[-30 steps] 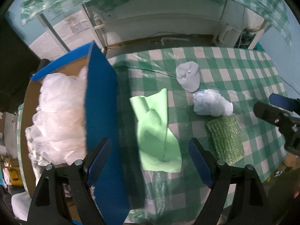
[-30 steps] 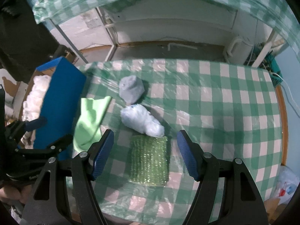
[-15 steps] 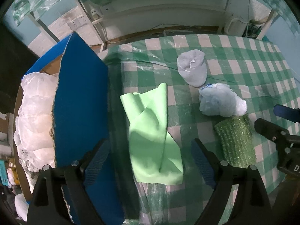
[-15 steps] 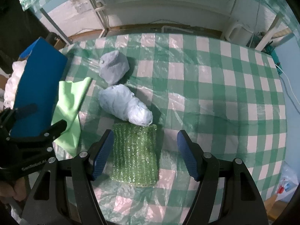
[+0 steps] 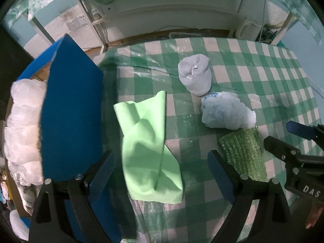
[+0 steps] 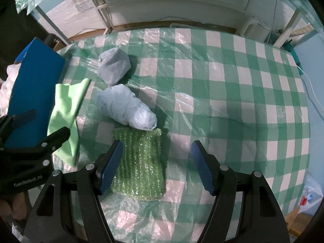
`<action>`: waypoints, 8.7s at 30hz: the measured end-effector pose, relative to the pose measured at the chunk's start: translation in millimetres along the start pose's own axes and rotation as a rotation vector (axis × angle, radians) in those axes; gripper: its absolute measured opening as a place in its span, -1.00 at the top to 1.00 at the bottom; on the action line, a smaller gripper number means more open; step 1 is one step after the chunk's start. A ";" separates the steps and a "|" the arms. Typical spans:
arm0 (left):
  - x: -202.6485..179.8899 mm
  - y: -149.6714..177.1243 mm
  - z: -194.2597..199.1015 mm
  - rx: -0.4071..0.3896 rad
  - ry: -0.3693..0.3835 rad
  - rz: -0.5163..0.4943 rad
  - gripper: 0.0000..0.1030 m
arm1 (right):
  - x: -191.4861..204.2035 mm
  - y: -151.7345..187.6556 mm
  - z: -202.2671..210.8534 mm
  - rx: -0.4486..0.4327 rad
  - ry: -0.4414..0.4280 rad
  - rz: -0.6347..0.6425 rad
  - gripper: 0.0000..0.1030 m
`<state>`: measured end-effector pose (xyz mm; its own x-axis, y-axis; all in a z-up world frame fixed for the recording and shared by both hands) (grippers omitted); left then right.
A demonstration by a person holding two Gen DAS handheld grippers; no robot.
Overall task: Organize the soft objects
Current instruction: 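Grasp the green glittery scrubber with the right gripper while the left gripper approaches the green cloth, then close the left gripper on the light green cloth and lift it, then carry the green cloth and scrubber with both grippers over the box, then lower the cloth and scrubber into the box and open both grippers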
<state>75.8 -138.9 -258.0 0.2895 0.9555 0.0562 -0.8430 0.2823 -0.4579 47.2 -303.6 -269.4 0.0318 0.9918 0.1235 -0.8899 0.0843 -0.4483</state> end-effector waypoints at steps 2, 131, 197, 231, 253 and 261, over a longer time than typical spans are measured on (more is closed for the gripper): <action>0.7 2.2 -5.1 0.012 0.003 0.008 -0.80 | 0.8 3.2 -2.0 0.009 -0.003 0.005 -0.37; 18.2 22.2 35.3 -0.130 -0.039 -0.082 0.93 | 66.0 -3.4 39.8 -0.074 -0.113 0.136 0.66; 173.7 33.4 153.0 -0.341 -0.082 0.202 0.93 | 239.1 -41.6 101.6 -0.220 -0.313 0.345 0.66; 246.9 75.4 106.1 -0.197 -0.158 0.348 0.68 | 328.8 -23.6 51.9 -0.118 -0.391 0.419 0.46; 233.0 59.3 124.0 -0.262 -0.148 0.348 -0.03 | 300.5 -37.6 71.0 -0.190 -0.358 0.365 -0.21; 205.0 41.8 130.9 -0.300 -0.132 0.293 -0.31 | 271.6 -44.5 78.5 -0.214 -0.329 0.320 -0.21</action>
<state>40.5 80.0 -149.5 -0.0193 0.9998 -0.0106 -0.7059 -0.0211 -0.7080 59.8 -45.5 -146.4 -0.4024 0.8917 0.2073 -0.7178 -0.1668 -0.6760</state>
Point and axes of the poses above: each gripper's, at about its wrist camera, not at the fingertips, and z roughly against the way its jaws point, x to its left, y to its underside, the point moved 7 cm from there along -z, roughly the way its jaws point, and after that the axes turned 12 degrees about -x, right-handed, at the moved point
